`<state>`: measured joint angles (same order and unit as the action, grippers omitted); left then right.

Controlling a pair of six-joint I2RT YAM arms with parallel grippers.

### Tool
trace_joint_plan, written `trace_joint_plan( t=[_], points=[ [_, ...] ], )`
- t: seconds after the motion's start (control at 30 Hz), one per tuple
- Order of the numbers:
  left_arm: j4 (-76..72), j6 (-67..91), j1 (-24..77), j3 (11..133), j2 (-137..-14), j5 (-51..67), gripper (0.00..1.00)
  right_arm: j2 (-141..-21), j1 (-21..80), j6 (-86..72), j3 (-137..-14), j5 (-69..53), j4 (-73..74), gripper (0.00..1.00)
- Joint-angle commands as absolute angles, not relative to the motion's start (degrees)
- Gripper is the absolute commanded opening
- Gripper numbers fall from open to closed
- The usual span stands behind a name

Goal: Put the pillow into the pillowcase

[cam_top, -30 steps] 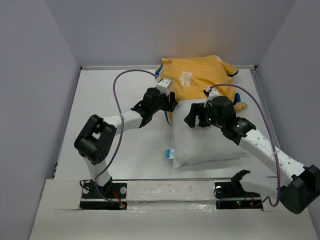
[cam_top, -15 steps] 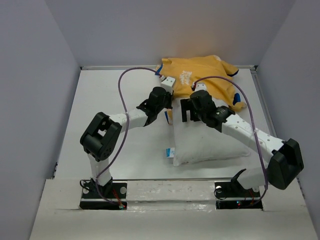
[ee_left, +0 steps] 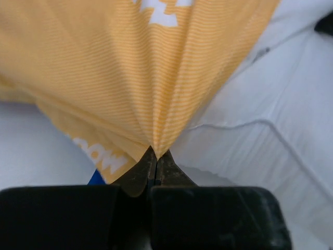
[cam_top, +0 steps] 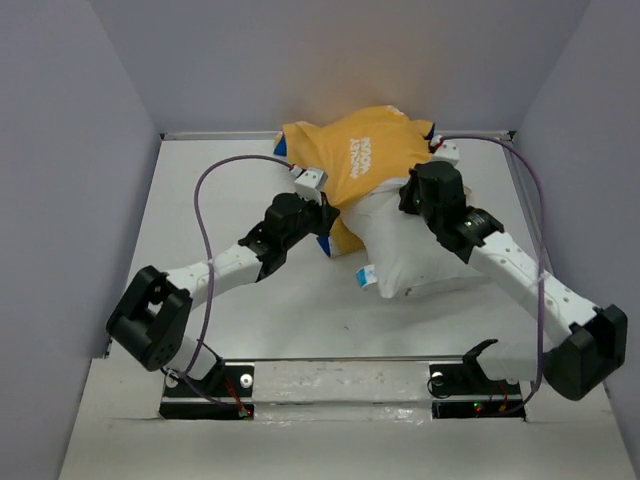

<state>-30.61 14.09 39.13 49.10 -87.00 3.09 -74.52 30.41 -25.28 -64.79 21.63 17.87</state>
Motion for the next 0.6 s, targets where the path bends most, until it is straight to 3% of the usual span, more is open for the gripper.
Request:
trace_joint_plan(
  t=[0.0, 0.07, 0.3, 0.37, 0.5, 0.57],
  points=[
    [-32.44, 19.50, 39.47, 46.15, -74.81, 12.55, 0.00, -63.30, 30.05, -23.30, -67.94, 37.96, -8.76, 0.00],
    [-31.03, 20.30, 38.59, 46.58, -73.13, 14.49, 0.00, -64.33, 33.11, -22.94, -66.54, 36.57, -11.24, 0.00],
    [-29.44, 24.42, 37.27, 54.13, -75.15, 26.08, 0.00, -95.04, 42.96, -32.07, -67.66, 34.55, -13.42, 0.00],
    [-30.05, 25.13, 37.18, 53.10, -74.71, 26.45, 0.00, -96.40, 42.98, -31.38, -68.89, 34.28, -12.84, 0.00],
    [-31.47, 27.51, 36.91, 47.56, -68.83, 22.78, 0.00, -102.82, 42.98, -28.83, -77.41, 35.51, -11.16, 0.00],
    [-27.88, 26.98, 36.74, 42.73, -63.92, 13.66, 0.00, -102.83, 42.98, -27.69, -79.01, 34.37, -10.99, 0.00]
  ],
)
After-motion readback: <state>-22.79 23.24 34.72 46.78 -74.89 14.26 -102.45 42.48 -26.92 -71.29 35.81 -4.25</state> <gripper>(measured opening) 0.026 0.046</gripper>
